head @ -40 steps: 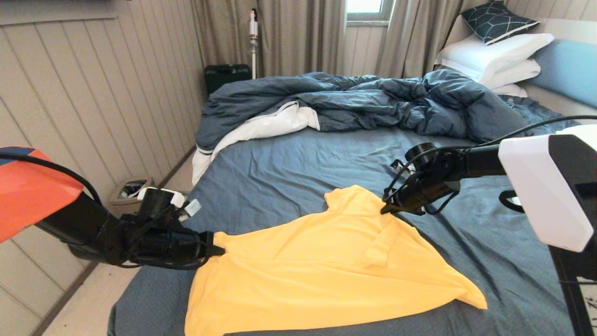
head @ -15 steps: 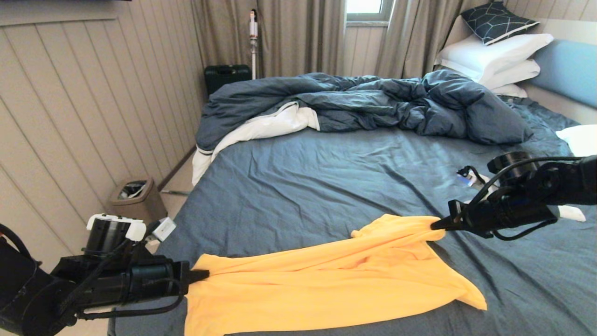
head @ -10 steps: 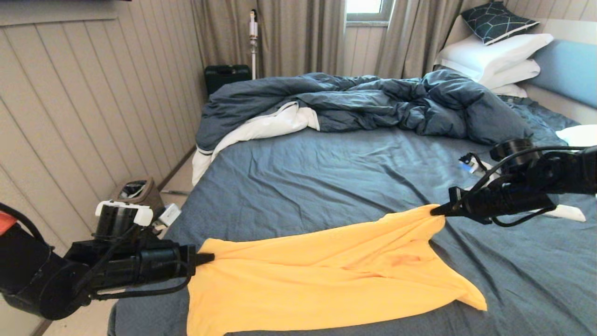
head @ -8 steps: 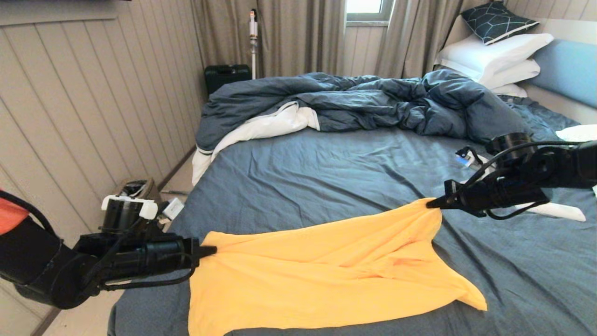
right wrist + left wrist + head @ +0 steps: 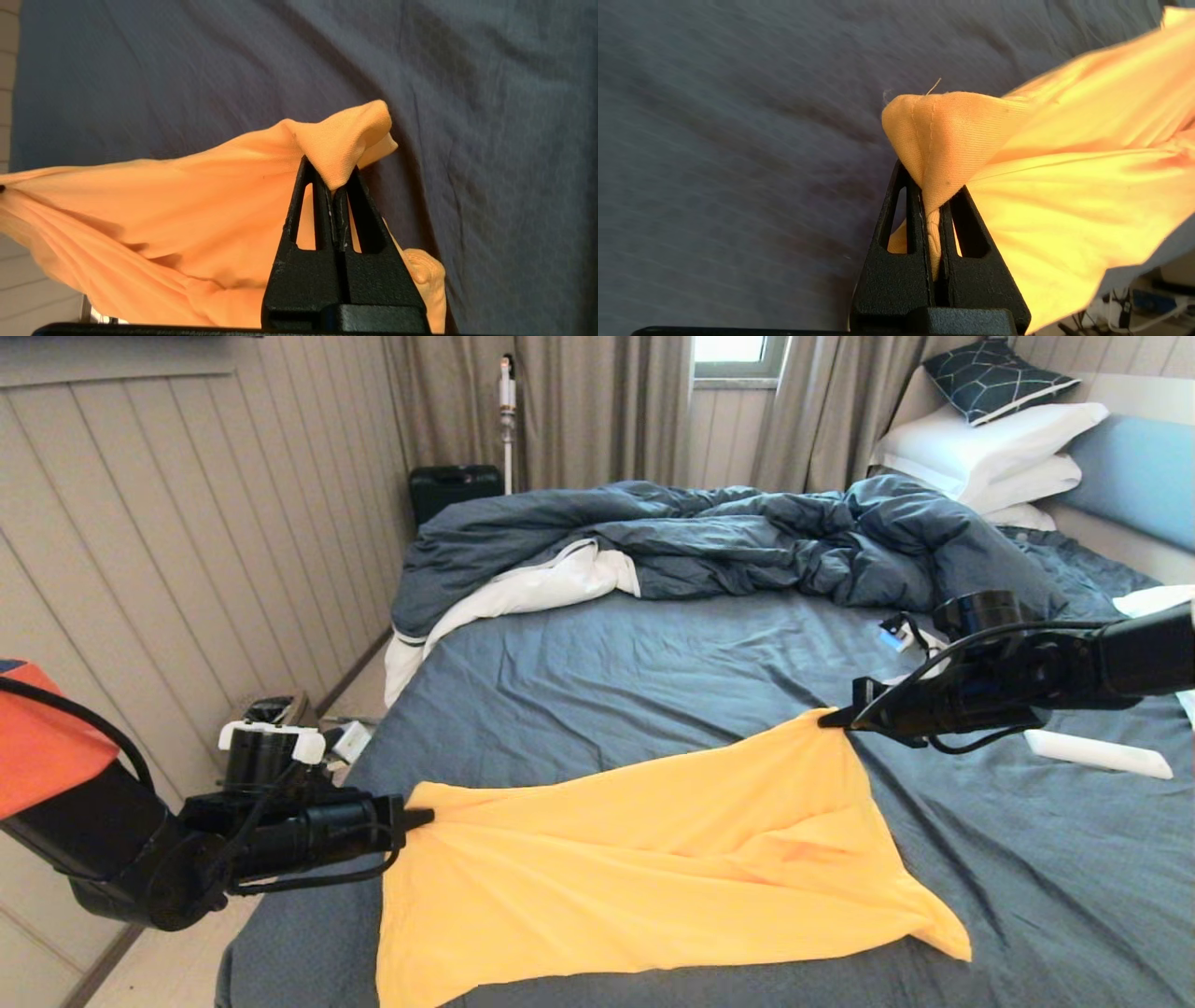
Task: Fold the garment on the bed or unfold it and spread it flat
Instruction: Fold the yellow T-shirt
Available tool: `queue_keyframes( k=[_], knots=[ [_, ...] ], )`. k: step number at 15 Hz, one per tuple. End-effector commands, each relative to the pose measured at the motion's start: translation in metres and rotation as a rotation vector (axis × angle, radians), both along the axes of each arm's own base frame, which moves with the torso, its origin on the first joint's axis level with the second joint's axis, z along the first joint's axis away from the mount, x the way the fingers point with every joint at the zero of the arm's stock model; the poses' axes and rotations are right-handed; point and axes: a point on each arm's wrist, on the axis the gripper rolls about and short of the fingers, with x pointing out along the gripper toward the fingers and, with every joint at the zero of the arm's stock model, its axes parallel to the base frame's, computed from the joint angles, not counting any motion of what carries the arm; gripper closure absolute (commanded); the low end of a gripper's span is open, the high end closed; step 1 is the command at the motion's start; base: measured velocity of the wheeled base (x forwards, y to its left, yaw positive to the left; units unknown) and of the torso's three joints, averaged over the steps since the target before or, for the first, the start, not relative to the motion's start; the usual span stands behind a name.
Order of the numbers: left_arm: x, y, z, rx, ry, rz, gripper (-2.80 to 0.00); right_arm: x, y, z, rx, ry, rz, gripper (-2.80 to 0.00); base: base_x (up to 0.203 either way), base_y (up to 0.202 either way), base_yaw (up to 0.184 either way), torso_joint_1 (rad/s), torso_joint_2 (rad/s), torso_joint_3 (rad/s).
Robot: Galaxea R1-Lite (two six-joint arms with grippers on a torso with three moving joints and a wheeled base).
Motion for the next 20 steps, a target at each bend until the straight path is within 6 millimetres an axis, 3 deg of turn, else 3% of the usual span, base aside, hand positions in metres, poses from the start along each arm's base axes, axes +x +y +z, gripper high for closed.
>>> queue_keyframes(
  k=[1,6,12,16,20],
  knots=[
    [0.007,0.006,0.0,-0.004,-0.012,0.019,0.0,0.004,0.002,0.0,0.005,-0.005,0.006,0.0,0.0,0.0,0.0,0.0,0.0,0.0],
    [0.019,0.01,0.001,-0.004,-0.026,0.037,0.0,0.01,0.002,-0.003,0.012,-0.003,0.001,0.0,0.0,0.0,0.0,0.0,0.0,0.0],
    [-0.003,0.016,0.003,0.027,-0.026,0.025,0.0,-0.029,0.007,0.006,0.007,-0.029,0.015,0.0,0.0,0.0,0.0,0.0,0.0,0.0],
    [-0.02,0.017,-0.01,0.034,-0.001,0.018,0.0,-0.054,0.011,-0.014,0.002,-0.022,0.025,0.0,0.0,0.0,0.0,0.0,0.0,0.0],
    [-0.023,0.015,-0.034,0.043,0.016,0.002,0.0,-0.056,0.01,-0.039,-0.015,0.02,0.037,0.0,0.0,0.0,0.0,0.0,0.0,0.0]
  ],
)
